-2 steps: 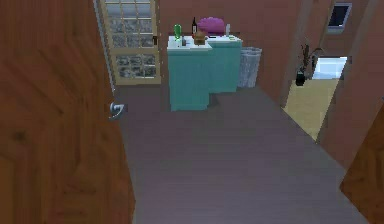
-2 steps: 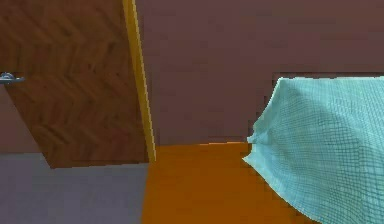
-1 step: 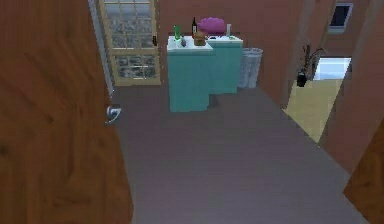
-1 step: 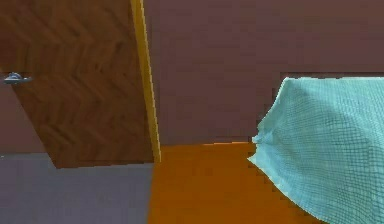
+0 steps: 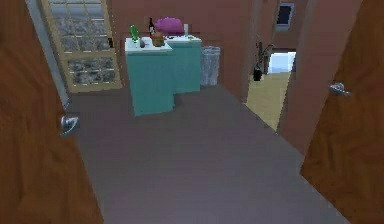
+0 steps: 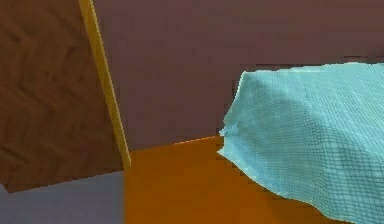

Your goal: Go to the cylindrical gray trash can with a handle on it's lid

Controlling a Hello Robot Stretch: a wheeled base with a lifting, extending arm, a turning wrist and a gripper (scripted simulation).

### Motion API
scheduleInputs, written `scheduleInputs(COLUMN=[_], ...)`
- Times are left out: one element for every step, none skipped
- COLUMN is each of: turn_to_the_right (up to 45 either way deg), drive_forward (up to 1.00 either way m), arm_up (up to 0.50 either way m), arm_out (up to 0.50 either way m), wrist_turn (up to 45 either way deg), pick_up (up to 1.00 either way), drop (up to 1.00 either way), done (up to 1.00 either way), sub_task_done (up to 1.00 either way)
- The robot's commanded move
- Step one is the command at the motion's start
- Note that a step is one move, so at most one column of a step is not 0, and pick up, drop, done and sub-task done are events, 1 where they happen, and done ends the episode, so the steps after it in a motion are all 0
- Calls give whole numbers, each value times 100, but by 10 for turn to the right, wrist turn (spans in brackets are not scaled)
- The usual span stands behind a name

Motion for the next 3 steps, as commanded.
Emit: scheduleInputs(turn_to_the_right=[0,0,30], drive_forward=[100,100,0], arm_up=[0,0,0], arm_out=[0,0,0], wrist_turn=[0,0,0], pick_up=[0,0,0], drop=[0,0,0], done=[0,0,0], sub_task_done=[0,0,0])
